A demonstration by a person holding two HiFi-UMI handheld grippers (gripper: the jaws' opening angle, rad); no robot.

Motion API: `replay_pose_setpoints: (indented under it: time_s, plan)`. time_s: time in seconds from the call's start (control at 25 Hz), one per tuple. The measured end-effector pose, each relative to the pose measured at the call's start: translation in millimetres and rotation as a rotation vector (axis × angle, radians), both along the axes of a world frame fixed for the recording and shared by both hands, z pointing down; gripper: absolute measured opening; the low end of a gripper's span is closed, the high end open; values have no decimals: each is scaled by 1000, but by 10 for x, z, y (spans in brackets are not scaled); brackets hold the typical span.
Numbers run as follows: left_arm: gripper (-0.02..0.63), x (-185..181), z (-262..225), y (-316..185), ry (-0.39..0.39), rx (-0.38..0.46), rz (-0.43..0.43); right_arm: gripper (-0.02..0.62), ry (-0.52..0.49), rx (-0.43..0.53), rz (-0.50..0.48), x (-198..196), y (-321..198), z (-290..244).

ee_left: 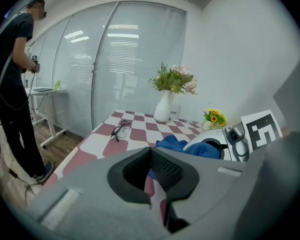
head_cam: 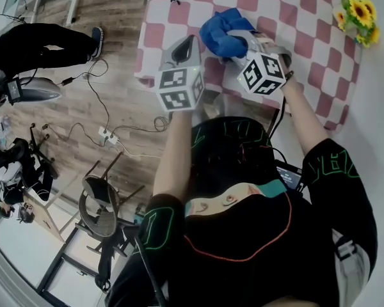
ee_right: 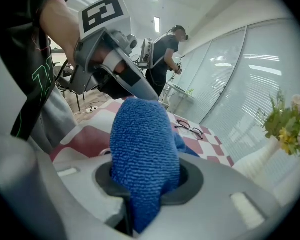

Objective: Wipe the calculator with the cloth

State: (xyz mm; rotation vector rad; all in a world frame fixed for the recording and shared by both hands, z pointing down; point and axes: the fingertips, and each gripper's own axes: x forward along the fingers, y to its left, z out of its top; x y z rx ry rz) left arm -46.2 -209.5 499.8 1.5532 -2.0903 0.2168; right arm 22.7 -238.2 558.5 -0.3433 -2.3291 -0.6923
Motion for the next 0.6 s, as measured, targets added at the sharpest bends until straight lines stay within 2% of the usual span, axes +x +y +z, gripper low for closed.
replay_pose_setpoints:
  time_s: [0.6]
  plan:
    - [11, 192, -76, 122, -7, 16, -1, 118, 20, -46, -34, 352, 395, -51]
